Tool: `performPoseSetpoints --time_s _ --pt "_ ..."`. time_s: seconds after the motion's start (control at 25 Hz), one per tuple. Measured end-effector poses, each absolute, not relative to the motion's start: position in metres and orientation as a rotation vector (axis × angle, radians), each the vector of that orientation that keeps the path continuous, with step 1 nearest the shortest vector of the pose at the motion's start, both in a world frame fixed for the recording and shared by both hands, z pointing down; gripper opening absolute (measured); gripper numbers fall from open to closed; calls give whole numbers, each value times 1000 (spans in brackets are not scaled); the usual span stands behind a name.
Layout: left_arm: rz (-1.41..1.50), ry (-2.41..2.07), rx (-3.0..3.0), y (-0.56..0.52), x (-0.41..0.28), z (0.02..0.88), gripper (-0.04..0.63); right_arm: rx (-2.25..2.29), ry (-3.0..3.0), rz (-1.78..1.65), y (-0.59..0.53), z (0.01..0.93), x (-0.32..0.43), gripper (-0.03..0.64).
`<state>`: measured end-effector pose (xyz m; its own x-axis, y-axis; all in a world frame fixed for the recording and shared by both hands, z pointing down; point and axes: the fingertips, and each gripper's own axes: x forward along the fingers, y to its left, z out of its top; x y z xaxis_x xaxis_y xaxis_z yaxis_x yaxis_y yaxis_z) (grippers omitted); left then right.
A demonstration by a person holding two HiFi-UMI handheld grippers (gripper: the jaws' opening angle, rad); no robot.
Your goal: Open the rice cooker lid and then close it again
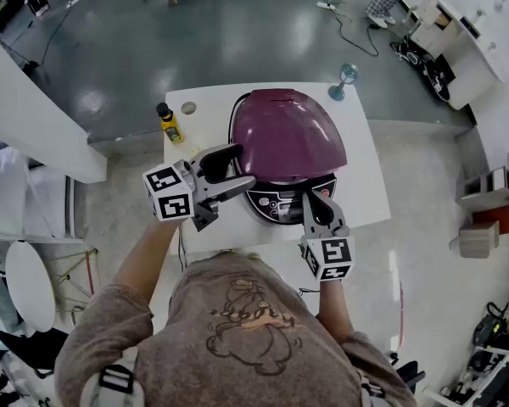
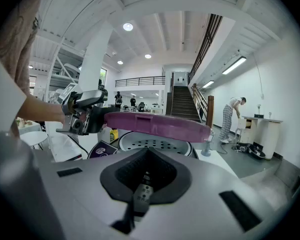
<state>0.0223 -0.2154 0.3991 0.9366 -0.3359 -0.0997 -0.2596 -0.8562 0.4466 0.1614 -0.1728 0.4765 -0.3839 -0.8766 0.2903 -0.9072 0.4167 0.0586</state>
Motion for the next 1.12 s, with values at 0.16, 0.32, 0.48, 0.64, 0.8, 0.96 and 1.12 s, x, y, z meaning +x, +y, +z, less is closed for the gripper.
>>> performPoseSetpoints --time_s 0.16,0.32,0.48,0.64,0.8,0.96,1.12 --pt "-229 -424 2657 -214 22 405 357 1560 -2395 157 -173 479 163 2" --pt "-224 -432 2646 -213 23 410 357 1561 -2399 159 -172 480 163 2" --pt "-208 -422 2638 -210 23 419 357 1563 -2399 159 -172 480 163 2" --pt "-195 -417 2620 -208 24 426 357 1558 -2400 164 -172 479 163 2" --pt "-189 -414 2621 -207 24 432 357 1554 -2404 165 -172 479 162 2" --pt "-172 -428 2612 -205 25 436 357 1560 -2412 186 -173 479 163 2" --pt "-166 -427 2605 -200 27 438 357 1570 -2422 225 -171 478 166 2"
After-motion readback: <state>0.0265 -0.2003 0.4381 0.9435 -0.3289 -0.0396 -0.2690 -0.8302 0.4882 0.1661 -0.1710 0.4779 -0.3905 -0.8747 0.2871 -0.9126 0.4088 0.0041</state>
